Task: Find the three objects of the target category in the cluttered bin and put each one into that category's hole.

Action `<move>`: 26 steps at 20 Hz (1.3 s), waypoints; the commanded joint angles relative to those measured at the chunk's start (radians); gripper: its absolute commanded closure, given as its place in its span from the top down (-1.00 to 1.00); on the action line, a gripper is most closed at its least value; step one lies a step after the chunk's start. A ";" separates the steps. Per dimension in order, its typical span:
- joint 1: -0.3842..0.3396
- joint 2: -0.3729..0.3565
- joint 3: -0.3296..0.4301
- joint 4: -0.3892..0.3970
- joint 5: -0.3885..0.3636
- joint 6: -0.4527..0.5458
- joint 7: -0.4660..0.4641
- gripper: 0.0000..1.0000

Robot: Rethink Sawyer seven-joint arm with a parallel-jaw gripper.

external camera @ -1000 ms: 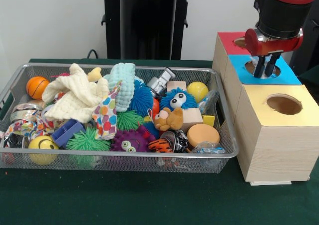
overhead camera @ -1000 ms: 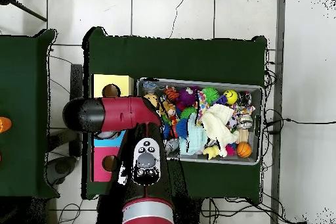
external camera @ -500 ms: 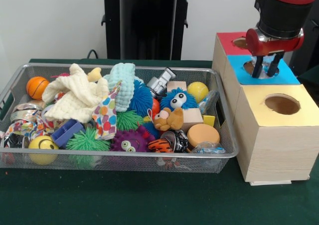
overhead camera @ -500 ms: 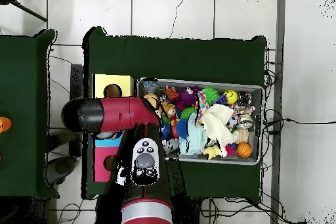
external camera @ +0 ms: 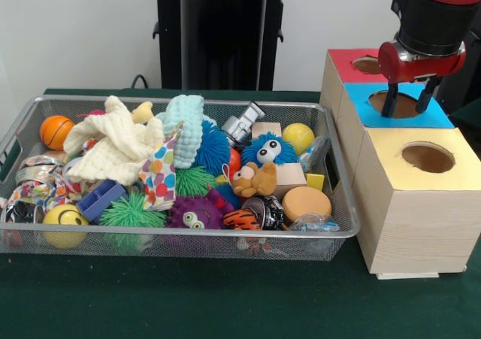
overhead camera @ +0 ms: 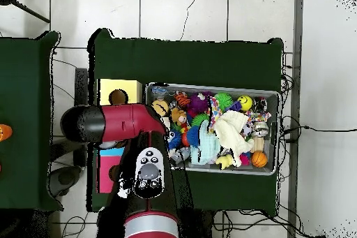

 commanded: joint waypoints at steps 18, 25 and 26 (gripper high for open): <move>-0.005 -0.171 -0.034 0.176 -0.007 0.058 0.147 1.00; -0.013 -0.278 -0.058 0.158 -0.001 0.188 0.137 1.00; -0.019 -0.286 -0.050 0.170 0.020 0.171 0.149 1.00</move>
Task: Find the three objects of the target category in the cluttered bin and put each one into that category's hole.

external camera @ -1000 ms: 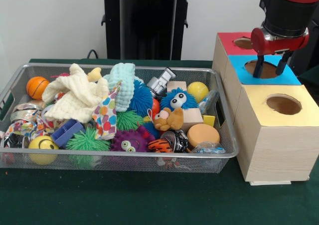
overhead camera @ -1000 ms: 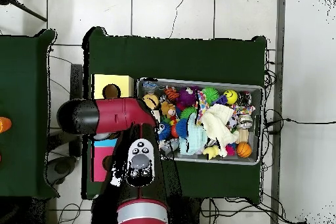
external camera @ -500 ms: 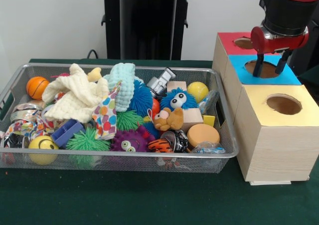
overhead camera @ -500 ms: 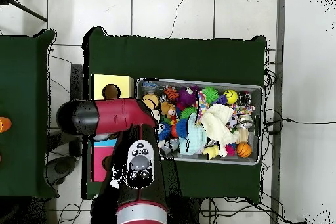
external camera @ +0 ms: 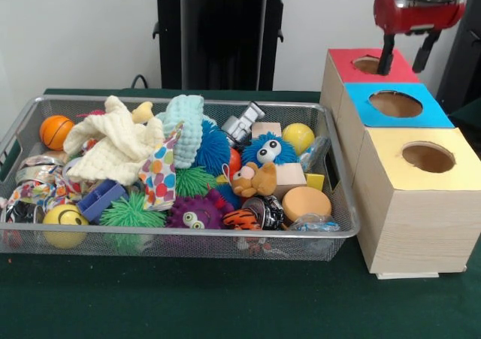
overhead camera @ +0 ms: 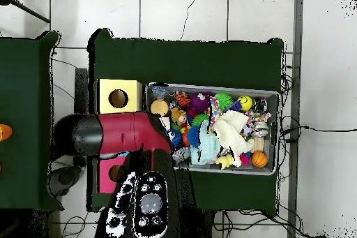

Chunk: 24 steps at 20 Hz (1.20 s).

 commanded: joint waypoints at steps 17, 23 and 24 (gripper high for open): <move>-0.236 -0.050 0.054 0.272 -0.092 -0.133 -0.083 1.00; -0.334 0.043 0.122 0.288 -0.182 -0.269 -0.115 1.00; -0.326 0.052 0.116 0.282 -0.201 -0.276 -0.093 1.00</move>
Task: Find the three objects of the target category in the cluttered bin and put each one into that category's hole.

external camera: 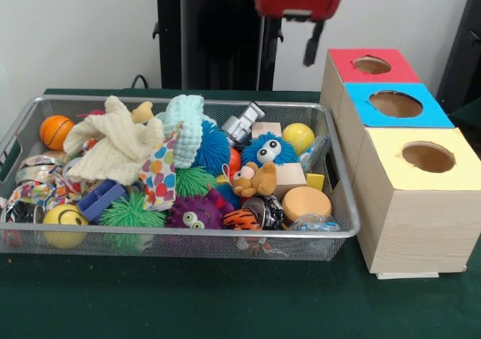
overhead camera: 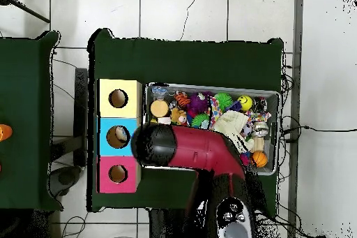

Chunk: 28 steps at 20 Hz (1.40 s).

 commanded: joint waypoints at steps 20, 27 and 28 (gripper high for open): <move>0.030 0.275 0.120 0.074 -0.121 -0.259 0.135 1.00; 0.021 0.324 0.123 -0.025 -0.126 -0.218 0.093 1.00; 0.018 0.331 0.124 -0.035 -0.125 -0.215 0.090 1.00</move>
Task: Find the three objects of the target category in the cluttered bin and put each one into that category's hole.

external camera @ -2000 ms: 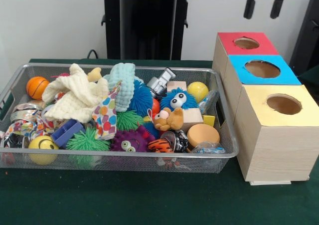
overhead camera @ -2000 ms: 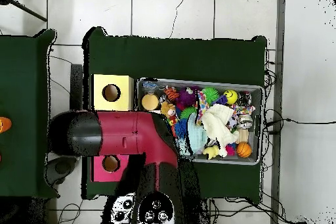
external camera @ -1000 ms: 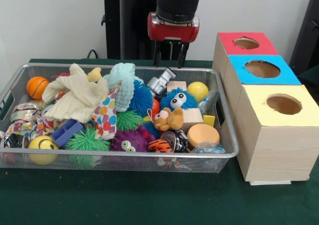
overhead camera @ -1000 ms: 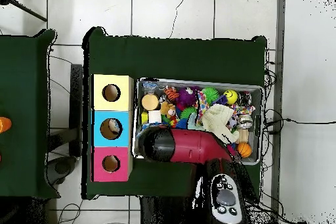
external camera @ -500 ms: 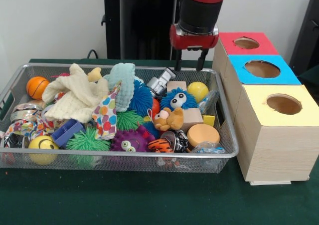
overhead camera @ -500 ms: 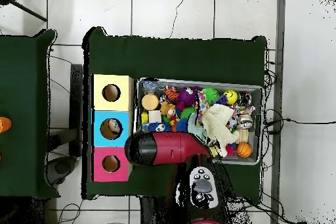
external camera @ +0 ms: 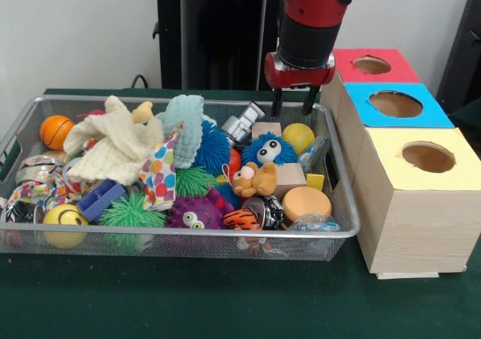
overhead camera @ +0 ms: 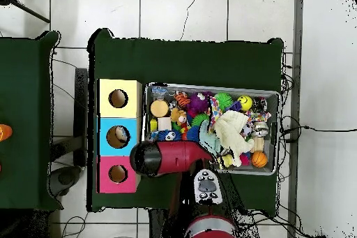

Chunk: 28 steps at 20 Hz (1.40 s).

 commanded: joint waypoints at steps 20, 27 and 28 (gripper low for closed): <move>0.017 0.069 0.069 -0.226 0.015 0.111 0.075 1.00; 0.066 0.082 0.083 -0.422 0.035 0.295 0.067 1.00; 0.075 0.104 0.087 -0.473 0.038 0.315 0.071 1.00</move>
